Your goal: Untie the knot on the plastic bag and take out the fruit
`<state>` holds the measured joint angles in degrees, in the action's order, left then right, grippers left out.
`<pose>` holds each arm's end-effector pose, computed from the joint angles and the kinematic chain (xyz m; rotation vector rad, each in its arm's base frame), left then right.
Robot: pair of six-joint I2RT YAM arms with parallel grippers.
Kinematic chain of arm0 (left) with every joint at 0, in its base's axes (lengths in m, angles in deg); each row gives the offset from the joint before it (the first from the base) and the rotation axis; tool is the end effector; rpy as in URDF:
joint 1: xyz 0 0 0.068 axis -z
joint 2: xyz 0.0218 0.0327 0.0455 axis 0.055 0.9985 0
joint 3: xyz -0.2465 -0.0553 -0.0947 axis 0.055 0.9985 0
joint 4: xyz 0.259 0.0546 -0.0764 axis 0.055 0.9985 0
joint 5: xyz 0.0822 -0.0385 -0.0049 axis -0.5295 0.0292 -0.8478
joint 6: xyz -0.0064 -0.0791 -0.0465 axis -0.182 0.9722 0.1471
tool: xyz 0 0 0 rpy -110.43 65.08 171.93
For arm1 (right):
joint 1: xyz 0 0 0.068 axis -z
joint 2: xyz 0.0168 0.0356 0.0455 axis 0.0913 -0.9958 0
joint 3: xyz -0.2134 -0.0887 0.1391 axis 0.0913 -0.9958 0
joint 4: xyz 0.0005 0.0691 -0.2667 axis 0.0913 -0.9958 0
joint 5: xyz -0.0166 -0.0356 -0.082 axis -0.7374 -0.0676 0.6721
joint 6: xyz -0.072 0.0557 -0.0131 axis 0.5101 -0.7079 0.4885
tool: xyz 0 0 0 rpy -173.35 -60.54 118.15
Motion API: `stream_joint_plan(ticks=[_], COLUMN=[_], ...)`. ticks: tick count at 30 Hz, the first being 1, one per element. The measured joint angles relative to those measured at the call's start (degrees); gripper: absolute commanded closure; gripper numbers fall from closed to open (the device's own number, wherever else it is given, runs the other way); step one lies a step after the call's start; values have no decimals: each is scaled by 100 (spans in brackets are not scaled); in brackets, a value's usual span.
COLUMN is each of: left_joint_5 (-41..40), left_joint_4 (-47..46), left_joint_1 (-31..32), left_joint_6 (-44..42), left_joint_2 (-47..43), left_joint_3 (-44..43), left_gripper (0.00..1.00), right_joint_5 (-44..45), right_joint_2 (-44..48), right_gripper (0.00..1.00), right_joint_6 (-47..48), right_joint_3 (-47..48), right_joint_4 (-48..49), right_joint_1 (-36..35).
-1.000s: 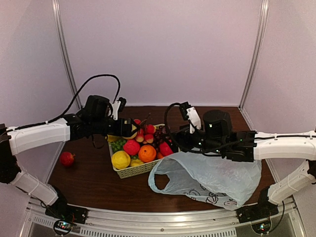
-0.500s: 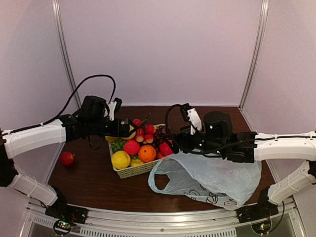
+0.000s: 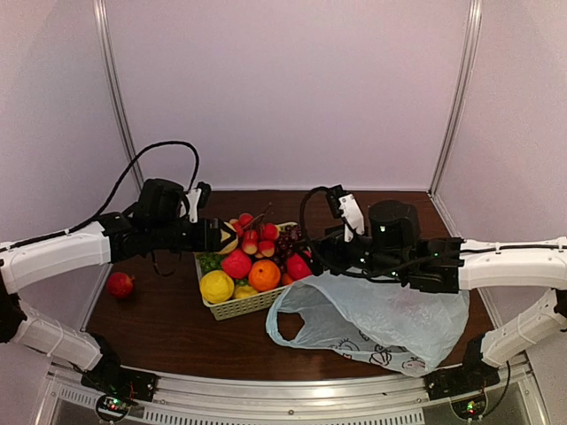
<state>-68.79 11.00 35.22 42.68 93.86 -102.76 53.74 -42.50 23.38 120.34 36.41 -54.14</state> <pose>0.2584 -0.2141 0.2388 0.1173 2.2823 -0.8073 0.1907 0.3078 0.2673 -0.6068 1.8819 0.8506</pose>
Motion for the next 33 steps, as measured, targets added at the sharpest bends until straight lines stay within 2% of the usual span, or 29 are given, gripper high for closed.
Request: stream_joint_plan(ticks=[7, 11, 15, 23, 33], left_joint_5=[48, 44, 2, -4, -4], left_joint_4=[81, 367, 654, 1071, 1252], left_joint_1=[0, 0, 0, 0, 0], left_joint_6=[-70, -164, -170, 20, 179], left_joint_2=[-254, -549, -767, -1054, -1233], left_joint_3=[2, -120, -398, -505, -474], left_gripper=[53, 53, 53, 53, 52], right_joint_5=[-68, -262, -667, -1845, -2780], right_joint_2=[96, -2, -369, -1626, -2402], right_gripper=[2, 8, 18, 37, 46], right_joint_6=[2, -2, -81, -275, -455], right_joint_3=[11, 262, 514, 573, 702], right_joint_4=[-28, -382, -568, -824, -693], right_joint_1=[114, 649, 1141, 1834, 2229])
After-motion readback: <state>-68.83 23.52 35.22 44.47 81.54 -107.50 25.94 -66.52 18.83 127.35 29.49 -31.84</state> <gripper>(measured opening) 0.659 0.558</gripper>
